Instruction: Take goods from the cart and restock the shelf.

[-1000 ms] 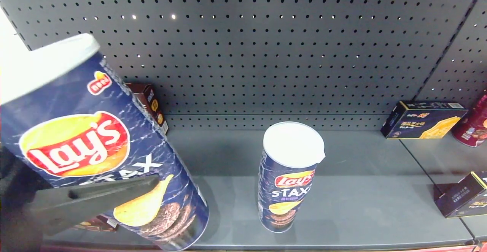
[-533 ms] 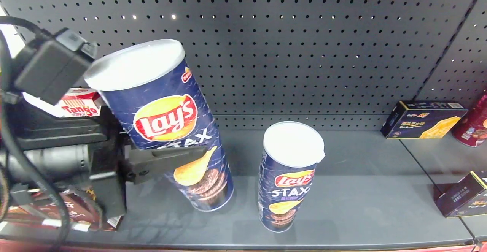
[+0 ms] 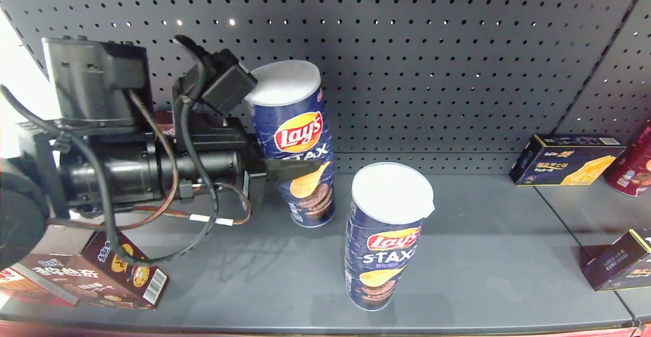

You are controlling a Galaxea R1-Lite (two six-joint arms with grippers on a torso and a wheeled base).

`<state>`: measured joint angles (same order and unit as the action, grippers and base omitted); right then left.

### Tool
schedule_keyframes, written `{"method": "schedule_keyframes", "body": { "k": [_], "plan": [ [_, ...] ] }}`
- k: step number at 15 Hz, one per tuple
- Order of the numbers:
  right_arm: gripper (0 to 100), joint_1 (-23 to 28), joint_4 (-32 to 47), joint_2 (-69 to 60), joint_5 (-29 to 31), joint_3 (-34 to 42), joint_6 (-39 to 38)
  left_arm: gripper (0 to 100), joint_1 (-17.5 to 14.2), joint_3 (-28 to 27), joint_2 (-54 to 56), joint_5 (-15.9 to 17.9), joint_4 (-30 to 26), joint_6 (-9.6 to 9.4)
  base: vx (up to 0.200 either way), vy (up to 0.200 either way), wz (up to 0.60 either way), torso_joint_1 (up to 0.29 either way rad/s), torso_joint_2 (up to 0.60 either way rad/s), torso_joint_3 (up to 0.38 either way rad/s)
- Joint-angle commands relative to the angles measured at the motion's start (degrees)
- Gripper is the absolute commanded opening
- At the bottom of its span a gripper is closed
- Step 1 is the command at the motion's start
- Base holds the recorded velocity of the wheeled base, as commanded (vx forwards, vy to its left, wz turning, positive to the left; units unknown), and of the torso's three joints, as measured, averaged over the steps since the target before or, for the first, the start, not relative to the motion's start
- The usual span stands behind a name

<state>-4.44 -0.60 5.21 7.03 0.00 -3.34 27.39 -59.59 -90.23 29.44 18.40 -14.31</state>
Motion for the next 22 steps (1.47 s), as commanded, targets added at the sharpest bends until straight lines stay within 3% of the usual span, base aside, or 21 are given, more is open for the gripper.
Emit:
{"method": "schedule_keyframes", "body": {
  "k": [1, 5, 8, 10, 22],
  "plan": [
    [100, 0.0, 0.0, 0.2, 0.0, 0.0, 0.0, 0, -1.6, -6.4, -7.9, 2.9, -0.2, -1.07, 0.0, 0.0, 0.0, 0.0, 0.0, 0.0],
    [100, 0.0, 0.0, 0.2, 0.0, 0.0, 0.0, 0, -1.9, -12.0, -13.1, 4.7, -1.3, -2.04, 0.0, 0.0, 0.0, 0.0, 0.0, 0.0],
    [100, 0.0, 0.0, 0.2, 0.0, 0.0, 0.0, 0, -2.7, -20.0, -16.6, 5.0, -12.4, -6.52, 0.0, 0.0, 0.0, 0.0, 0.0, 0.0],
    [100, 0.0, 0.0, 0.2, 0.0, 0.0, 0.0, 0, -2.9, -24.7, -18.4, 7.6, -16.7, -7.75, 0.0, 0.0, 0.0, 0.0, 0.0, 0.0],
    [100, 0.0, 0.0, 0.2, 0.0, 0.0, 0.0, 0, -1.0, -33.1, -26.6, 8.3, -17.1, -7.92, 0.0, 0.0, 0.0, 0.0, 0.0, 0.0]
  ]
}}
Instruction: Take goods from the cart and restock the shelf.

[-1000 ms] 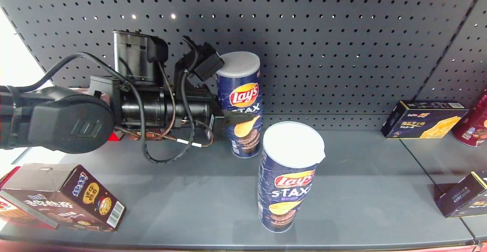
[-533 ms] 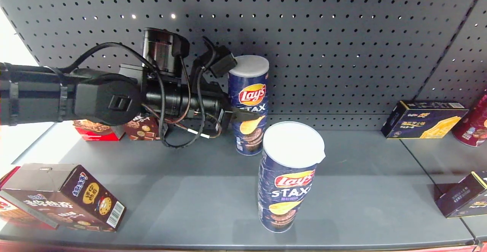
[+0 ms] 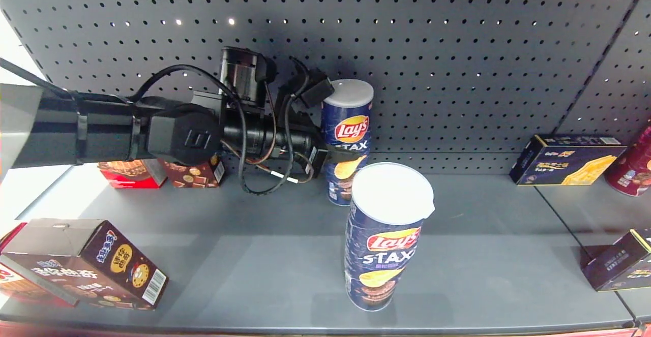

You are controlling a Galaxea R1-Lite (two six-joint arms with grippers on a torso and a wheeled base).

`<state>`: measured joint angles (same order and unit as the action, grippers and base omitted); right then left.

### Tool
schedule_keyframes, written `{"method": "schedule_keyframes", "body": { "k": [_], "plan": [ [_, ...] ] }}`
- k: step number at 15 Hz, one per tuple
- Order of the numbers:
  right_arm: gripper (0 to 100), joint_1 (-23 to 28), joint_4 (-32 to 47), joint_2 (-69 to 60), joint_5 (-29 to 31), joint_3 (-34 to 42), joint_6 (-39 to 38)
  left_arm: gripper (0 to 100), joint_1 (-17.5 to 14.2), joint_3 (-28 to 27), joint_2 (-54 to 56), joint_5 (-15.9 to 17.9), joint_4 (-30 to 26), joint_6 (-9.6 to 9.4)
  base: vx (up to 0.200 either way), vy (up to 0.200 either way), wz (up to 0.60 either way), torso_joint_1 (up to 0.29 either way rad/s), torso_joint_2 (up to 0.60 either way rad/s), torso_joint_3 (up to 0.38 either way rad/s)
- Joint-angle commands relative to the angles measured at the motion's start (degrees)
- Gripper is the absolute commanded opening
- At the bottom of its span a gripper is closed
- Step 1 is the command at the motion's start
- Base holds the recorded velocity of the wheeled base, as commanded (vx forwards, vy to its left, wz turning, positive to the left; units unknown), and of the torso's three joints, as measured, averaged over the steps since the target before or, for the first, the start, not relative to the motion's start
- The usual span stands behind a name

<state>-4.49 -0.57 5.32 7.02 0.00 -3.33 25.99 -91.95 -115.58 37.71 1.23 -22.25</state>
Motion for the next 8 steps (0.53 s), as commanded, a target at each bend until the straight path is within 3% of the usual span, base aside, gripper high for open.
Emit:
{"method": "schedule_keyframes", "body": {
  "k": [1, 6, 8],
  "plan": [
    [100, 0.0, 0.0, 0.1, 0.0, 0.0, 0.0, 0, 0.6, -1.2, -1.8, 0.0, 0.3, -0.08, 0.0, 0.0, 0.0, 0.0, 0.0, 0.0],
    [100, 0.0, 0.0, 0.1, 0.0, 0.0, 0.0, 0, 0.6, -1.1, -2.3, 0.0, 0.4, -0.25, 0.0, 0.0, 0.0, 0.0, 0.0, 0.0],
    [100, 0.0, 0.0, 0.1, 0.0, 0.0, 0.0, 0, 0.5, -0.9, -2.3, 0.0, 0.4, -1.66, 0.0, 0.0, 0.0, 0.0, 0.0, 0.0]
  ]
}}
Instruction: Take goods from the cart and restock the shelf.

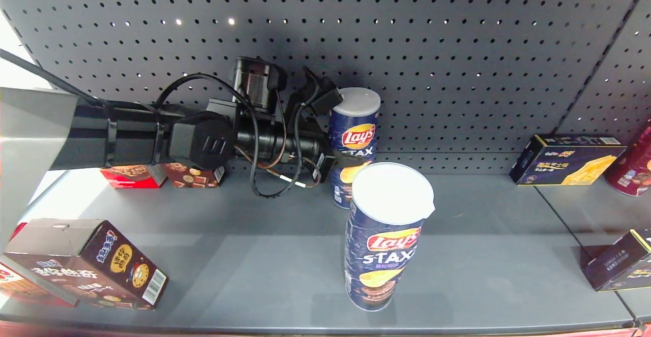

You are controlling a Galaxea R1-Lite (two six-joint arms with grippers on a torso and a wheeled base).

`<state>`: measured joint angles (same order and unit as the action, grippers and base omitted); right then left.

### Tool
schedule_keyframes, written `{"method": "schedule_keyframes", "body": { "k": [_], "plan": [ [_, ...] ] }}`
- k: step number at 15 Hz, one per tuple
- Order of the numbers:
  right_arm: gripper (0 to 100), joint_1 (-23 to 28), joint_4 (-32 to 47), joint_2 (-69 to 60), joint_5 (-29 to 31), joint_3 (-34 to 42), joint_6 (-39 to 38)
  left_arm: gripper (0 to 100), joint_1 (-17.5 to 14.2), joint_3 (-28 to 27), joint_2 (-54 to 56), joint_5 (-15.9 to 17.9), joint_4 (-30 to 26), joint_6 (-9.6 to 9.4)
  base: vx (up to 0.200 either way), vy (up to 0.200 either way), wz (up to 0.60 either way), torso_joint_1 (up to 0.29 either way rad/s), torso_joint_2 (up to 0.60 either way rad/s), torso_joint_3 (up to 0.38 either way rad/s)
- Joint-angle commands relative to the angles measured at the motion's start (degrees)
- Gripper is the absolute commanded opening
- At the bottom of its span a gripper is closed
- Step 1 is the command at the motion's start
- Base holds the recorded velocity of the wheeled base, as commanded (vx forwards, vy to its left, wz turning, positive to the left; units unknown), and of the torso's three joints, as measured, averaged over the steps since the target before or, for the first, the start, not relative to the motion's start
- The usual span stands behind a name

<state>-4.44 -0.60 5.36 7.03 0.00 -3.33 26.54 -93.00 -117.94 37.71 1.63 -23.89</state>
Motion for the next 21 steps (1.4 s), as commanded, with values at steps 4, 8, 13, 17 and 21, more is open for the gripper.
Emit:
{"method": "schedule_keyframes", "body": {
  "k": [4, 8, 13, 17, 21],
  "plan": [
    [100, 0.0, 0.0, 0.1, 0.0, 0.0, 0.0, 100, -0.1, 0.6, 0.1, 0.0, 0.0, -0.98, 0.0, 0.0, 0.0, 0.0, 0.0, 0.0],
    [100, 0.0, 0.0, 0.1, 0.0, 0.0, 0.0, 100, 0.0, 1.9, 0.7, -0.2, 0.4, -1.77, 0.0, 0.0, 0.0, 0.0, 0.0, 0.0],
    [100, 0.0, 0.0, 0.1, 0.0, 0.0, 0.0, 100, -0.8, 10.5, 9.5, -0.6, 1.1, -1.77, 0.0, 0.0, 0.0, 0.0, 0.0, 0.0],
    [100, 0.0, 0.0, 0.1, 0.0, 0.0, 0.0, 100, -3.3, 16.4, 16.2, -4.7, 1.2, -2.47, 0.0, 0.0, 0.0, 0.0, 0.0, 0.0],
    [100, 0.0, 0.0, 0.1, 0.0, 0.0, 0.0, 100, -3.3, 18.1, 20.6, -9.8, 0.9, -1.95, 0.0, 0.0, 0.0, 0.0, 0.0, 0.0]
  ]
}}
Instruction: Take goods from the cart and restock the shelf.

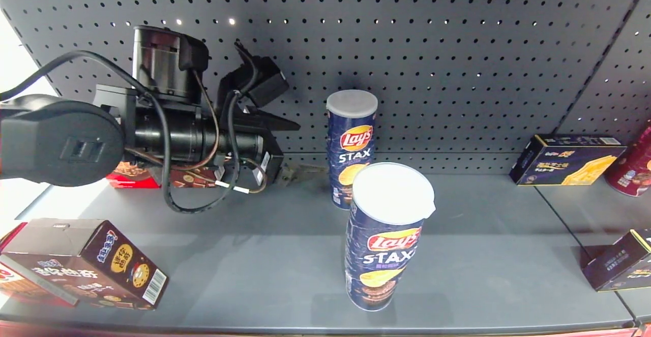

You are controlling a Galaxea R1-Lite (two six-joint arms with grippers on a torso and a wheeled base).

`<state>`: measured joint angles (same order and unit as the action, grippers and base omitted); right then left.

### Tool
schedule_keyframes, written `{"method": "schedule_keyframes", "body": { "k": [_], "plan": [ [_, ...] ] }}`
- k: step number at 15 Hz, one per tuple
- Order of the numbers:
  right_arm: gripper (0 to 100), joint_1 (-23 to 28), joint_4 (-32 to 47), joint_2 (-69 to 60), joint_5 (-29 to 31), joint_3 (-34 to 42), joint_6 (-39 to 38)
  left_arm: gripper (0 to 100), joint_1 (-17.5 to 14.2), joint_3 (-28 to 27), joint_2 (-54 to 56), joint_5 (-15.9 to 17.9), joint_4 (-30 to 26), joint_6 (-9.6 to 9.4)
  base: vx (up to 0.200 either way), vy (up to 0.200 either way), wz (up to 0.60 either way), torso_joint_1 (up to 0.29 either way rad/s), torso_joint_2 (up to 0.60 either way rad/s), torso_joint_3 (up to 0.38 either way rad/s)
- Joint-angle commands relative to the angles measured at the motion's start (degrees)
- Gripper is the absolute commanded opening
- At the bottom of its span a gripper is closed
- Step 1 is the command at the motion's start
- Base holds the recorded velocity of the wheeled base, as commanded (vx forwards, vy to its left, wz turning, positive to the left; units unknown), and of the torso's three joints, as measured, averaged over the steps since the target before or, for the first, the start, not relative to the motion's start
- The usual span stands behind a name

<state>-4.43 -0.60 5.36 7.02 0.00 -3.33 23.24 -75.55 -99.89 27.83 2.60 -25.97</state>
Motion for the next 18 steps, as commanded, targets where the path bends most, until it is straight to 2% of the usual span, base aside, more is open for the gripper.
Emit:
{"method": "schedule_keyframes", "body": {
  "k": [1, 2, 4, 5, 7, 11, 13, 18],
  "plan": [
    [100, -0.1, 0.0, 0.1, 0.0, 0.0, 0.0, 100, 0.0, 1.6, 3.2, -1.9, 0.0, 0.04, 0.0, 0.0, 0.0, 0.0, 0.0, 0.0],
    [100, -0.1, 0.0, 0.1, 0.0, 0.0, 0.0, 100, 0.0, 2.5, 3.5, -3.6, 0.1, 0.04, 0.0, 0.0, 0.0, 0.0, 0.0, 0.0],
    [100, -0.1, 0.0, 0.1, 0.0, 0.0, 0.0, 100, -0.3, 4.7, 4.4, -7.1, 0.2, -1.1, 0.0, 0.0, 0.0, 0.0, 0.0, 0.0],
    [100, -0.1, 0.0, 0.1, 0.0, 0.0, 0.0, 100, 0.0, 5.8, 4.8, -11.2, 0.2, -2.33, 0.0, 0.0, 0.0, 0.0, 0.0, 0.0],
    [100, -0.1, 0.0, 0.1, 0.0, 0.0, 0.0, 100, 0.2, 6.6, 4.8, -15.4, 0.5, -3.04, 0.0, 0.0, 0.0, 0.0, 0.0, 0.0],
    [100, -0.1, 0.0, 0.1, 0.0, 0.0, 0.0, 100, 2.0, 7.9, 0.8, -23.7, 9.2, -3.48, 0.0, 0.0, 0.0, 0.0, 0.0, 0.0],
    [100, -0.1, 0.0, 0.1, 0.0, 0.0, 0.0, 100, 3.1, 8.2, -0.5, -25.2, 11.9, -3.39, 0.0, 0.0, 0.0, 0.0, 0.0, 0.0],
    [100, -0.1, 0.0, 0.1, 0.0, 0.0, 0.0, 100, 5.1, 8.1, -2.2, -26.1, 12.3, -2.86, 0.0, 0.0, 0.0, 0.0, 0.0, 0.0]
  ]
}}
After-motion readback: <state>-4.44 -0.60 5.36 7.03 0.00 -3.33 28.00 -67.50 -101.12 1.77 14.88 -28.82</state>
